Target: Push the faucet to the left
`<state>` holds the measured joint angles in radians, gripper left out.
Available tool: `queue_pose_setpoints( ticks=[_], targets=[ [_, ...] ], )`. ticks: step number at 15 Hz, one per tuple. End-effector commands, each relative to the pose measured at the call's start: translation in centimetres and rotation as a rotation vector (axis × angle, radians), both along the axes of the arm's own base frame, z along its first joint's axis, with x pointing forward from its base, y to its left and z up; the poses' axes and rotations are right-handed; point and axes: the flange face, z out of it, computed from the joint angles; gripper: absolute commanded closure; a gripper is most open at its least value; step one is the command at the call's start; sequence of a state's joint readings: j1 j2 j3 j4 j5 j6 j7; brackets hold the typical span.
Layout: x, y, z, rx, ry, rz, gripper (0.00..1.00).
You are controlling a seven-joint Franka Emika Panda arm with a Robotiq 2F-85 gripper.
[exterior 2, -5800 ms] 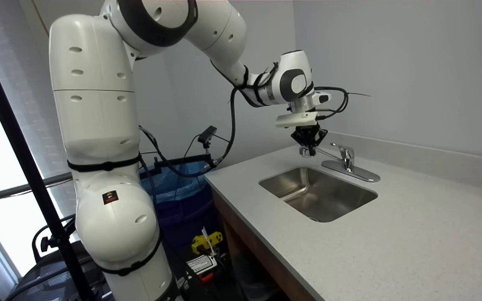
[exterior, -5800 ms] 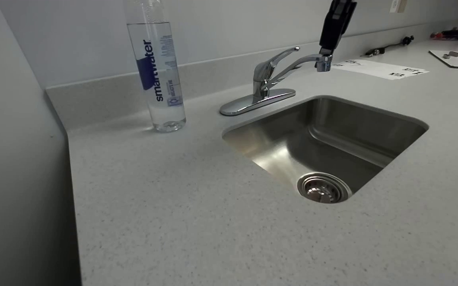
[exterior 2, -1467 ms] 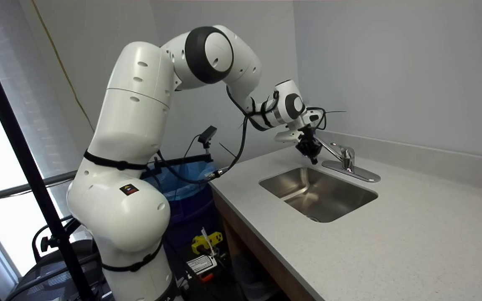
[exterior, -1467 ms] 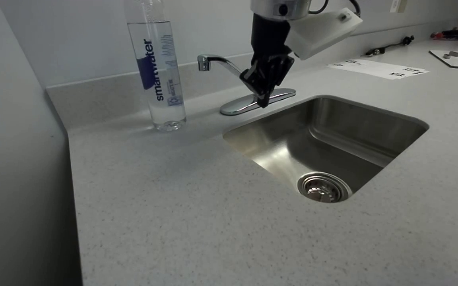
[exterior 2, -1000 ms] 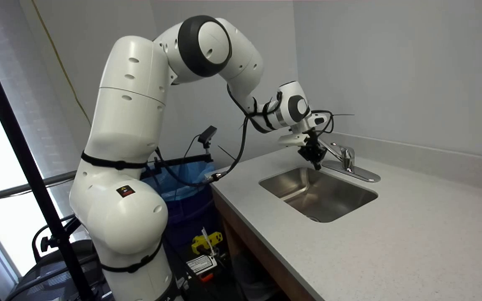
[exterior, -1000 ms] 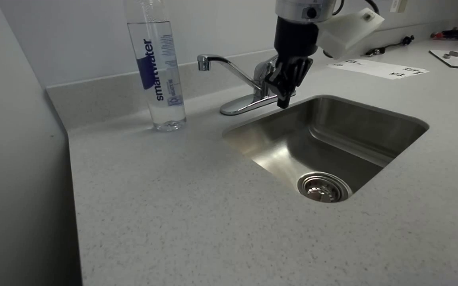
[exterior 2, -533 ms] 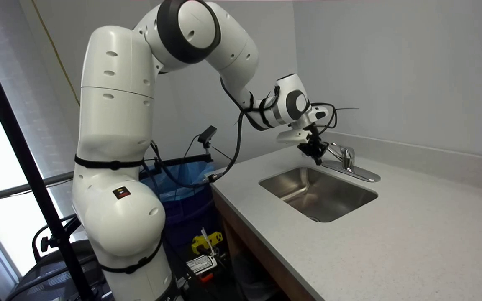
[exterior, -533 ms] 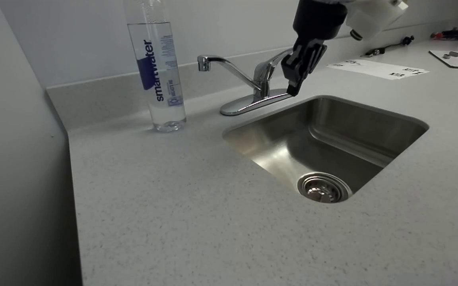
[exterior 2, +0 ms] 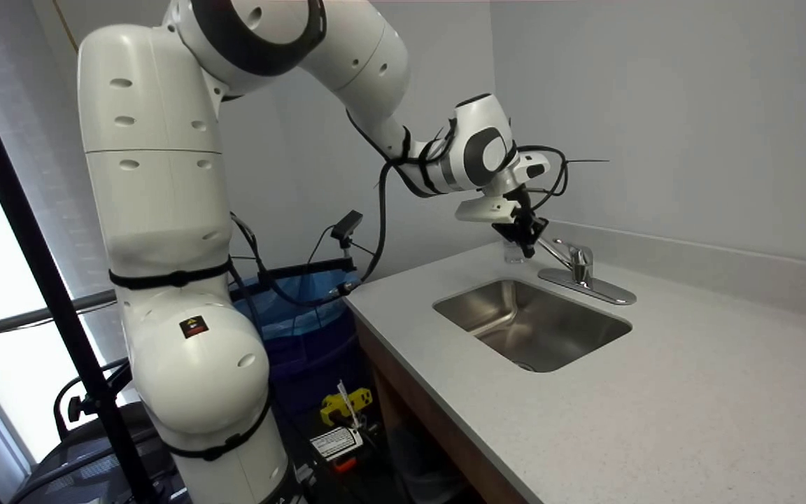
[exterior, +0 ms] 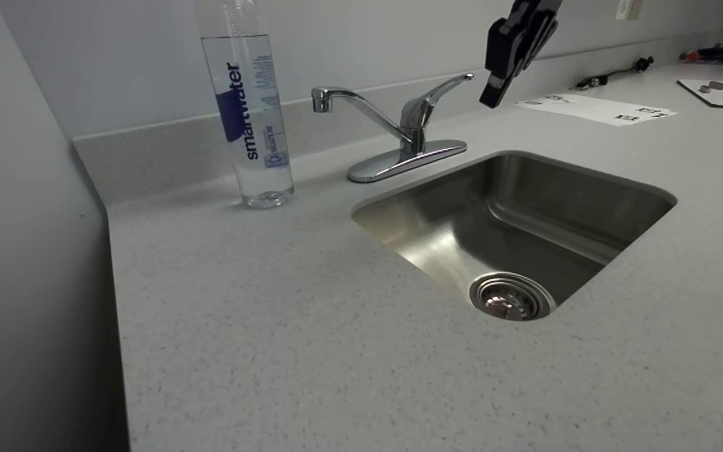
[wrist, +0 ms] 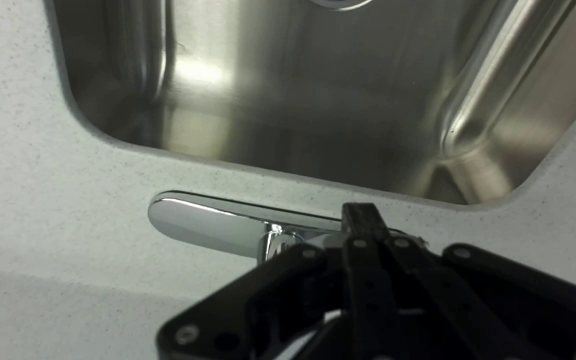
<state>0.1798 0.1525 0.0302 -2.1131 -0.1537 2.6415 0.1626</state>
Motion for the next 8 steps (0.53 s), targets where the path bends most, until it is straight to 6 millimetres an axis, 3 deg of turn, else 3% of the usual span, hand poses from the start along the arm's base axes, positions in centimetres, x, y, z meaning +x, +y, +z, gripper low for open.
queue_pose_setpoints(
  ticks=[1, 3, 4, 5, 8],
  targets=[
    [-2.3, -1.0, 2.6, 0.05, -0.018, 0.014, 1.0],
    [-2.8, -1.2, 3.7, 0.074, -0.027, 0.01, 1.0],
    [-3.0, -1.3, 4.1, 0.086, -0.029, 0.004, 0.92],
    [-3.2, -1.4, 4.6, 0.094, -0.033, -0.001, 0.72],
    [-3.8, -1.8, 5.8, 0.105, -0.046, -0.014, 0.51]
  ],
)
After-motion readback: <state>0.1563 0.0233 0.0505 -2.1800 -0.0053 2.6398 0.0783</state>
